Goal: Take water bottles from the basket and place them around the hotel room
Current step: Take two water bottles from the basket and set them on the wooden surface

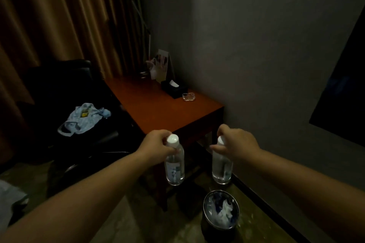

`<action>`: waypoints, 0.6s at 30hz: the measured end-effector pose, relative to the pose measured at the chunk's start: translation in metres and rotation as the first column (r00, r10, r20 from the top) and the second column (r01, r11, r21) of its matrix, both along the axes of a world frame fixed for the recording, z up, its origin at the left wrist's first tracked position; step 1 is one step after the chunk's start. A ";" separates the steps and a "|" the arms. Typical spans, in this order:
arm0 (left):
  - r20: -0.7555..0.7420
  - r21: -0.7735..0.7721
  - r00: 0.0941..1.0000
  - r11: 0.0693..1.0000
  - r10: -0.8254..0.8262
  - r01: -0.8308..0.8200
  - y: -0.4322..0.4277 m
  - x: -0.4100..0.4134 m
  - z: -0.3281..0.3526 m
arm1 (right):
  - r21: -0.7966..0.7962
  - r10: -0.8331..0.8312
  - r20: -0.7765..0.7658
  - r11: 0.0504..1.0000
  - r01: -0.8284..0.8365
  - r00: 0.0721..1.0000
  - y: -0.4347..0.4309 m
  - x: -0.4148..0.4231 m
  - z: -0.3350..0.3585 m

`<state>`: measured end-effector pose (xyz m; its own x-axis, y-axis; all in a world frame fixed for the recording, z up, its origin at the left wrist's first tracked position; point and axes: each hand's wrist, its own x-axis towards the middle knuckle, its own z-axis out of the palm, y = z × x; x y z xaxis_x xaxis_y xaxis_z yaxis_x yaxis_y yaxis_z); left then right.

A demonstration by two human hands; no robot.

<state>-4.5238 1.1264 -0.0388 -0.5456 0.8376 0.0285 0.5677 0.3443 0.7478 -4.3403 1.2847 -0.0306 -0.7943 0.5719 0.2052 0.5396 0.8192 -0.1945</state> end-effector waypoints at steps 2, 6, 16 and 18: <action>0.005 0.004 1.000 1.000 -0.007 0.007 0.024 -0.025 0.000 | 0.050 -0.031 0.059 0.998 0.028 0.998 0.026 -0.024 0.000; -0.016 0.009 1.000 1.000 -0.004 0.004 0.078 -0.073 -0.006 | -0.139 -0.082 0.015 0.987 0.083 0.997 0.086 -0.068 -0.002; 0.040 -0.080 0.999 0.997 0.020 -0.017 0.253 -0.182 -0.008 | -0.349 -0.128 0.031 0.928 0.130 0.991 0.246 -0.160 0.008; 0.019 -0.092 0.999 0.995 0.029 -0.027 0.284 -0.201 -0.009 | -0.355 -0.132 0.040 0.925 0.138 0.990 0.269 -0.180 0.012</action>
